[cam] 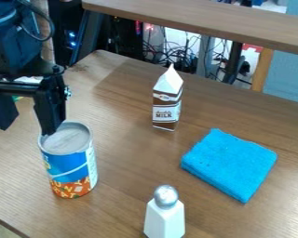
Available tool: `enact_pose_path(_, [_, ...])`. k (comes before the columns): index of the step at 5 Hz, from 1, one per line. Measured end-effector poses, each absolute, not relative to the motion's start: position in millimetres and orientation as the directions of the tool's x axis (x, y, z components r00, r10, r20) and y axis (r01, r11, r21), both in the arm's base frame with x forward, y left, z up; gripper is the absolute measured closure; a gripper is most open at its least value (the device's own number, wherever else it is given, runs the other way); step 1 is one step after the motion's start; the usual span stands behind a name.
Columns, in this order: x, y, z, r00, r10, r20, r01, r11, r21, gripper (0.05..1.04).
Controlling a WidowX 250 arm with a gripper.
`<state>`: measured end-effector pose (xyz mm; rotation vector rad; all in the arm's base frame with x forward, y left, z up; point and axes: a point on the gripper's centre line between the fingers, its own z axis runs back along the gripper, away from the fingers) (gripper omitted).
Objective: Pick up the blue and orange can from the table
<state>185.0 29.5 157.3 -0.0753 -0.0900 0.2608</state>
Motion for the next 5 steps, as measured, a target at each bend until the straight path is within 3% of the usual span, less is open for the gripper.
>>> enact_pose_path(1, [183,29,153,0.963,0.26,0.064,-0.254,0.963,-0.087,0.083])
enact_pose_path(2, [178,25,131,0.966,0.254,0.049,-0.248,0.963,-0.102,0.083])
enact_pose_path(5, [180,16,72,0.972,0.223,0.08,-0.226,0.974,0.033,0.083])
